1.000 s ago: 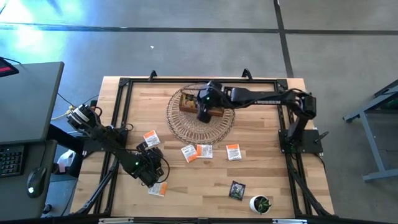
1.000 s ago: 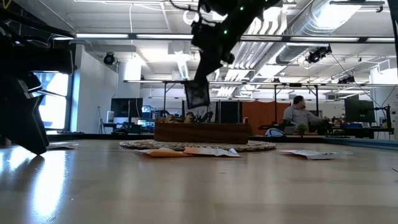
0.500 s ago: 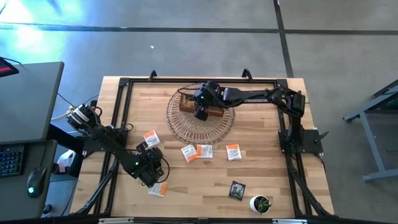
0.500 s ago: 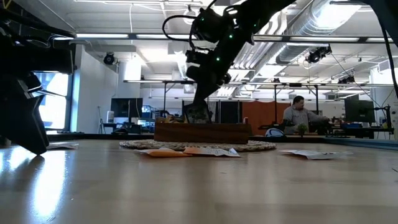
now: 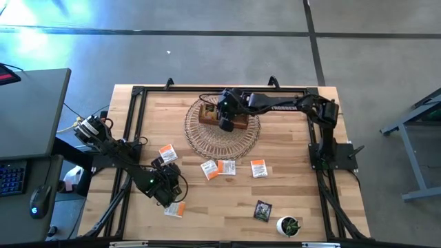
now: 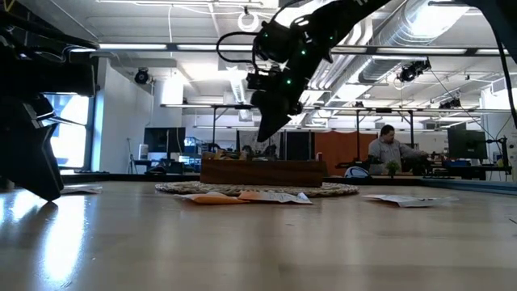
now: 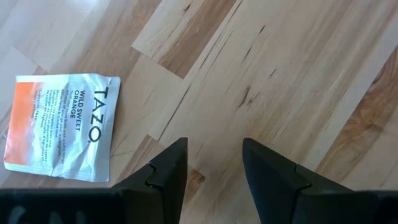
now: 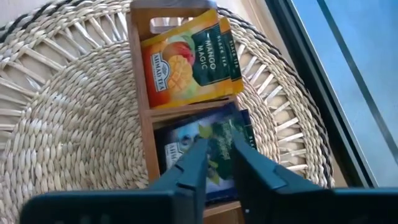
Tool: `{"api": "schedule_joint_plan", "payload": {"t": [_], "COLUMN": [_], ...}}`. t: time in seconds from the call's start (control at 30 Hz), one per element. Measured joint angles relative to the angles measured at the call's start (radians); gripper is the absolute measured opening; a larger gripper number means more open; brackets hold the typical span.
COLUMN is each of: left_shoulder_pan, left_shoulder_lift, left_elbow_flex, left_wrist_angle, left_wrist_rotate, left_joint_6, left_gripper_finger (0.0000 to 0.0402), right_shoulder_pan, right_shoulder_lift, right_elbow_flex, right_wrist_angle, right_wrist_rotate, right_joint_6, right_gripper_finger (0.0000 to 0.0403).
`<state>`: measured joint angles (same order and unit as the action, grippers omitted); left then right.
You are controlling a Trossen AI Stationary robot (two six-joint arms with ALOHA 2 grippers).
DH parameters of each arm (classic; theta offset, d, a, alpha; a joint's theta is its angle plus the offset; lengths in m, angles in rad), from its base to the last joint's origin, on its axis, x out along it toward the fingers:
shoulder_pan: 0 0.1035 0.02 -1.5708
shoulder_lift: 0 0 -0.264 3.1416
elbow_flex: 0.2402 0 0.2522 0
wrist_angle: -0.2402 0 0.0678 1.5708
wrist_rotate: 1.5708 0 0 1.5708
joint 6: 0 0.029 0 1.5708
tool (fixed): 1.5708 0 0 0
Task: Pick & Place Tea
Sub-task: Put the black tea bag into the middle section of the wooden organizer
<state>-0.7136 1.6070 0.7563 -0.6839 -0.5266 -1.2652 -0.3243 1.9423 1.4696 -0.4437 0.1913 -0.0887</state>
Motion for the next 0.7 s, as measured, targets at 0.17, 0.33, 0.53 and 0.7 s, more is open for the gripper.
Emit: {"api": "schedule_joint_plan", "payload": {"t": [0.17,0.33,0.53,0.7], "left_shoulder_pan": [0.0,0.0,-0.002,-0.027], "left_shoulder_lift": [-0.023,-0.105,-0.288,-0.405], "left_elbow_flex": [0.001,0.049,0.084,0.017], "left_wrist_angle": [-0.052,-0.276,-0.503,-0.445], "left_wrist_rotate": [0.041,0.108,0.301,0.344], "left_joint_6": [-0.032,-0.125,-0.197,-0.268], "left_gripper_finger": [0.0152,0.0152,0.0152,0.0152], "right_shoulder_pan": [0.022,0.101,0.246,0.352], "right_shoulder_lift": [-0.004,-0.032,-0.017,0.024], "right_elbow_flex": [0.0,0.001,0.001,0.002], "right_wrist_angle": [0.023,0.048,0.152,0.215], "right_wrist_rotate": [0.002,-0.005,-0.073,-0.052], "right_joint_6": [0.001,0.004,0.054,0.062], "right_gripper_finger": [0.0129,0.0153,0.0153,0.0143]}}
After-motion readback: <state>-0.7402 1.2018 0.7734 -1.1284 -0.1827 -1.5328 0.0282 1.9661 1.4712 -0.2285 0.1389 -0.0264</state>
